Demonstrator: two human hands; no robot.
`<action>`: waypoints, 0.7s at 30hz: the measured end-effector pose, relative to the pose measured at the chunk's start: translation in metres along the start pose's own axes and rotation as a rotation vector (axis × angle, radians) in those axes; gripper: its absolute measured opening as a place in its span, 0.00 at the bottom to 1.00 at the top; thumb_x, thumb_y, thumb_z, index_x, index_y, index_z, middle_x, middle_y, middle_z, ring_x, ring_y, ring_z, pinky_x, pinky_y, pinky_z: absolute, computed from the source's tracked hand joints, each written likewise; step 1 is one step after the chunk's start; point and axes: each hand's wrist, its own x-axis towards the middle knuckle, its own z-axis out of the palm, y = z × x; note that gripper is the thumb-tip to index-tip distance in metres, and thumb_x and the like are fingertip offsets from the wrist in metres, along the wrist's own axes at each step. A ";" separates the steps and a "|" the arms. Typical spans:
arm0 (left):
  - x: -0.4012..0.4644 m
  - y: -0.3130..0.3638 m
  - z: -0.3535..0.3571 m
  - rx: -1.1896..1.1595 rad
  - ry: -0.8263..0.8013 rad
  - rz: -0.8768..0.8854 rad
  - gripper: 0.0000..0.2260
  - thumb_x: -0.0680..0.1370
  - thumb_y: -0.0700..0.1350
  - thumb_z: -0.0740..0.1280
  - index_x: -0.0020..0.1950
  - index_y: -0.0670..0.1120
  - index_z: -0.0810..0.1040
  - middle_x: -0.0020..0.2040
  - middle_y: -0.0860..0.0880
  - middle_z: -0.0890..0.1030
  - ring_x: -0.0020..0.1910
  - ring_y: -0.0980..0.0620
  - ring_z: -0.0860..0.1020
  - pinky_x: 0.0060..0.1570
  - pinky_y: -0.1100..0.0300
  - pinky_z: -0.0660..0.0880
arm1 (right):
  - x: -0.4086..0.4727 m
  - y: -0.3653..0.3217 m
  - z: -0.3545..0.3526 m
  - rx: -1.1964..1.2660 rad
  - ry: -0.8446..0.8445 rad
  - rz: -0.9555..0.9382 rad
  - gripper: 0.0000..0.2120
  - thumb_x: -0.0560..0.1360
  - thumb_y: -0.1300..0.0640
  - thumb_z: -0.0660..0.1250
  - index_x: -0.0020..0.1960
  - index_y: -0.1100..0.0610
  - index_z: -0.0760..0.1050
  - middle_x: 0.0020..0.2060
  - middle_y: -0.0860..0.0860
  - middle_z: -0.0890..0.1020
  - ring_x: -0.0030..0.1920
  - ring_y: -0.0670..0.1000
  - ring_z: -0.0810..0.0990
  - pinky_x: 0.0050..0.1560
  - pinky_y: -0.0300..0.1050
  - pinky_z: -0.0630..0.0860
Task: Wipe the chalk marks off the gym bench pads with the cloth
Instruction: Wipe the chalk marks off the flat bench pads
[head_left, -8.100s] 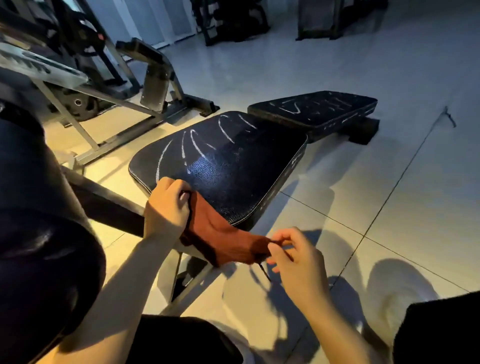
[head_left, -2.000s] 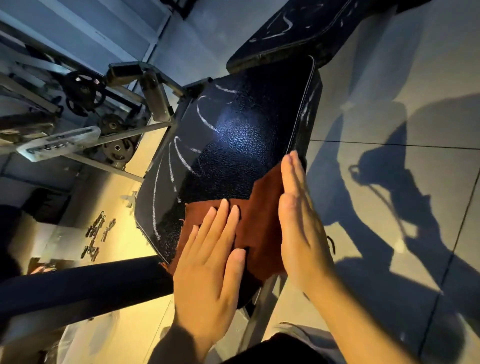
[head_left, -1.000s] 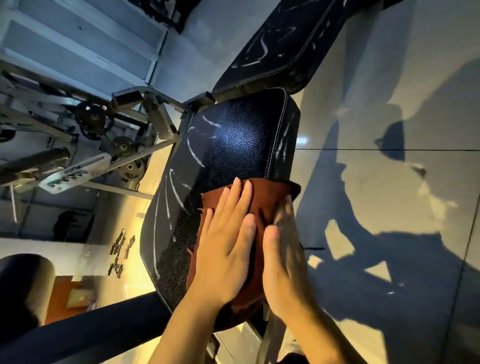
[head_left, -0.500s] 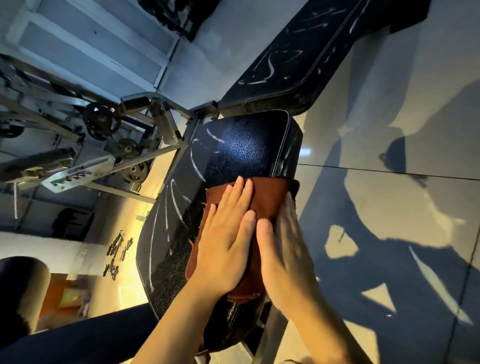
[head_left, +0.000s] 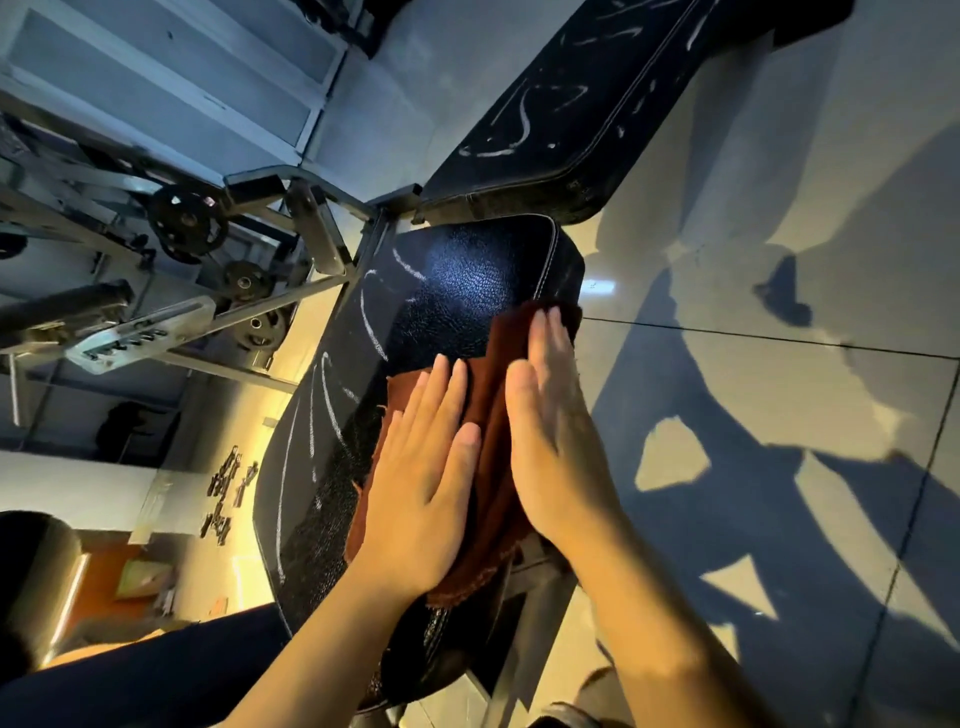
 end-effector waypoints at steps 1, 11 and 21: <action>0.005 0.004 0.000 0.002 -0.013 -0.016 0.22 0.77 0.65 0.44 0.71 0.68 0.49 0.76 0.67 0.48 0.76 0.66 0.45 0.77 0.52 0.44 | 0.015 -0.002 -0.003 -0.032 0.008 -0.008 0.31 0.77 0.35 0.40 0.76 0.44 0.37 0.73 0.34 0.39 0.73 0.33 0.38 0.69 0.26 0.38; 0.041 0.020 0.001 0.012 -0.048 0.005 0.23 0.75 0.65 0.43 0.70 0.67 0.46 0.73 0.70 0.44 0.75 0.68 0.42 0.75 0.61 0.38 | -0.030 0.010 0.006 0.039 -0.028 0.104 0.36 0.66 0.20 0.33 0.70 0.32 0.34 0.72 0.27 0.38 0.72 0.29 0.39 0.77 0.43 0.46; 0.043 0.020 0.002 0.015 -0.031 -0.008 0.26 0.76 0.70 0.44 0.72 0.66 0.48 0.75 0.68 0.42 0.75 0.67 0.40 0.76 0.52 0.41 | 0.003 0.013 -0.001 0.130 0.020 0.003 0.28 0.76 0.29 0.39 0.73 0.33 0.38 0.75 0.31 0.41 0.76 0.36 0.41 0.77 0.38 0.43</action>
